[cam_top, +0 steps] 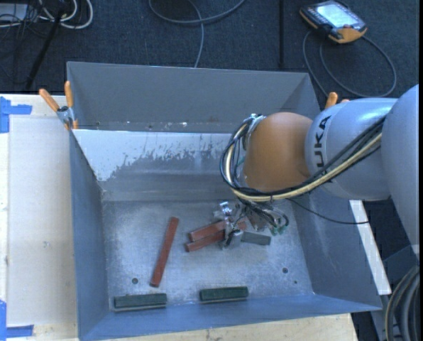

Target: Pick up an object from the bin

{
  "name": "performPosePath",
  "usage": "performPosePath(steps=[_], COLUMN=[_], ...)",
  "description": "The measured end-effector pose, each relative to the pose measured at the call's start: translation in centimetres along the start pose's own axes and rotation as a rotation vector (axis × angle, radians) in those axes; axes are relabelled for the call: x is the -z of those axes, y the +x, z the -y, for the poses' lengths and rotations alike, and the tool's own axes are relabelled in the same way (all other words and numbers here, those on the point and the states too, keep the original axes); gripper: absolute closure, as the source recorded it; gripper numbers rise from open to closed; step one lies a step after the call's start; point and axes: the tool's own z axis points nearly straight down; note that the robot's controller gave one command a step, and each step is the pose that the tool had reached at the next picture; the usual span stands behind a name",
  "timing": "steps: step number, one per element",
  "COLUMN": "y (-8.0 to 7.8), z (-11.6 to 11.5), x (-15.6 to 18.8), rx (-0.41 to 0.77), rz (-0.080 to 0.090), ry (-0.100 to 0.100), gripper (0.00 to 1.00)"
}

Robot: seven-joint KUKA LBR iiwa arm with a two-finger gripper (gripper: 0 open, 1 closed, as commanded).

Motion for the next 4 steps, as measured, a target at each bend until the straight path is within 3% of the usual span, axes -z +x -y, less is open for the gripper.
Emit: performPosePath(steps=[2,4], y=[0.1,0.2], z=[0.0,-0.1], x=[0.3,3.7], rx=[-0.001,-0.001], rz=[-0.002,-0.006], ry=[-0.001,-0.002], gripper=[1.00,1.00])
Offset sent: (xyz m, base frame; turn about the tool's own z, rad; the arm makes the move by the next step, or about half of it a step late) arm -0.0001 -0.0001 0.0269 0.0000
